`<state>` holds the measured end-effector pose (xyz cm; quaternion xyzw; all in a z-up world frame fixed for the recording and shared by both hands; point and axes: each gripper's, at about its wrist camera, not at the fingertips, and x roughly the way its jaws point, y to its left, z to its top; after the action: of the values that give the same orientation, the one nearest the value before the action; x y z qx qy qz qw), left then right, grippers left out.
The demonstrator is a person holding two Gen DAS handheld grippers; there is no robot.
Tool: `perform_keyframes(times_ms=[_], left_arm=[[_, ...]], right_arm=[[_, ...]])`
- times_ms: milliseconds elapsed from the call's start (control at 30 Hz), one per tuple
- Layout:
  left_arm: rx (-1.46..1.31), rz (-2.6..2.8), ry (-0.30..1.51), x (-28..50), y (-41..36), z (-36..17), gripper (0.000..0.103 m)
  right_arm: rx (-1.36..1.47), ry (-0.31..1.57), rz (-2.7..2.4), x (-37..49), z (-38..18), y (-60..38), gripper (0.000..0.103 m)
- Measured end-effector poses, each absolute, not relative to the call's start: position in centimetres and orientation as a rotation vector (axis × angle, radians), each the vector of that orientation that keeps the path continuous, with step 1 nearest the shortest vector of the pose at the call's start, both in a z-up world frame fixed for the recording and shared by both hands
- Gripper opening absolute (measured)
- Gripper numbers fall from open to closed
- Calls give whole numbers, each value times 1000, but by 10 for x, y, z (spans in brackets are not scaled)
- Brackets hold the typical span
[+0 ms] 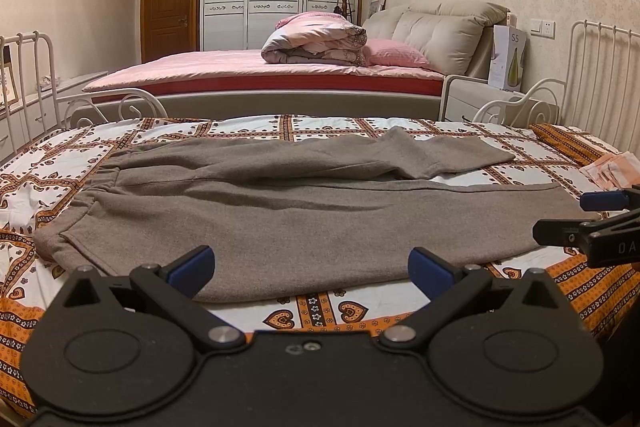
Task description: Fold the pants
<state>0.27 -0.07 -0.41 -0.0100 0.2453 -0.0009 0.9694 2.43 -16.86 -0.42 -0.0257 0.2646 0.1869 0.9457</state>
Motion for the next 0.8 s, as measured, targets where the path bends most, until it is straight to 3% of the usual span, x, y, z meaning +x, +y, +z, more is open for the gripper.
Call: perform_keyframes(times_ms=[800], left_arm=[[-37, 28, 541, 11, 9, 0, 97]], right_arm=[[-14, 562, 422, 27, 1, -172, 103]])
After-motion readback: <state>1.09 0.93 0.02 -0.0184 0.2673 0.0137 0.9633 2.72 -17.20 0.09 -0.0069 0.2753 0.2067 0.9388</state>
